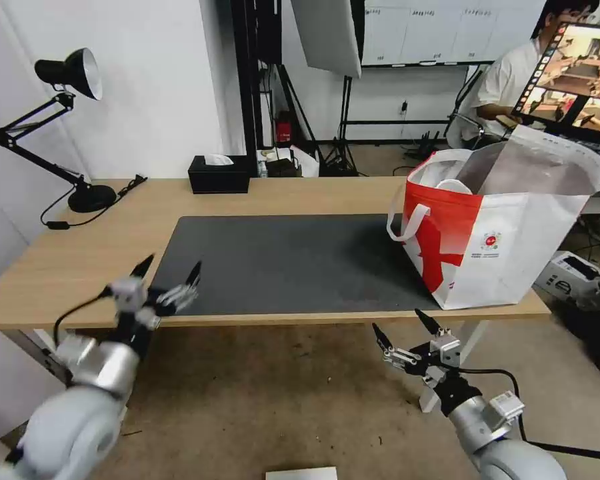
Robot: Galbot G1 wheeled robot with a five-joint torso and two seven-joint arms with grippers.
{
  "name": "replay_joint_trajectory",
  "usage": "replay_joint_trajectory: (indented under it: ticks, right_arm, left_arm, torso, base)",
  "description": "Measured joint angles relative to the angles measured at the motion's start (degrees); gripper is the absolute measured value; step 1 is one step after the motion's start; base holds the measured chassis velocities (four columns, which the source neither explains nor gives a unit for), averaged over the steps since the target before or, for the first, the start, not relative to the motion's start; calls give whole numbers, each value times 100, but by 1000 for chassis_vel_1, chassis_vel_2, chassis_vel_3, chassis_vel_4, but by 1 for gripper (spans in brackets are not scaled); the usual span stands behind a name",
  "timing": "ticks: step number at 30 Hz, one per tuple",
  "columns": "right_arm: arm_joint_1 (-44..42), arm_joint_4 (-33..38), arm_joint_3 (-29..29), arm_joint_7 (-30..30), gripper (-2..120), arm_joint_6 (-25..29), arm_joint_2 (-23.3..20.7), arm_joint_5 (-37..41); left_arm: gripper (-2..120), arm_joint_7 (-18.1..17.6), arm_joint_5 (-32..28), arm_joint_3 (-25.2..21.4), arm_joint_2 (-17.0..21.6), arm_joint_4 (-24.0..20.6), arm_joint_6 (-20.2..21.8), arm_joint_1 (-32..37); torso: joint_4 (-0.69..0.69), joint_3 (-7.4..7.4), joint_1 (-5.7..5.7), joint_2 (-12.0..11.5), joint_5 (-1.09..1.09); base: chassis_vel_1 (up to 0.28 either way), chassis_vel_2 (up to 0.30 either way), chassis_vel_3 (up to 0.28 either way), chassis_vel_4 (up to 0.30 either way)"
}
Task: Pick up the trash from the table and place it into the takeout bag.
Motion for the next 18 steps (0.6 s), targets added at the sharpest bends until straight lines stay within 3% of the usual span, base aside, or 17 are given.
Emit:
replay_joint_trajectory:
  ticks: [8,18]
  right_arm:
    - [0,0,0,0,100,0,0,0]
    - [0,0,0,0,100,0,0,0]
  left_arm:
    - [100,126,103,14,-211,134,201,507]
    - [100,141,121,122,-410,348,123,542]
  torso:
    - [-1,0,1,0,0]
    - [-1,1,1,0,0]
  base:
    - [0,0,0,0]
    - [0,0,0,0]
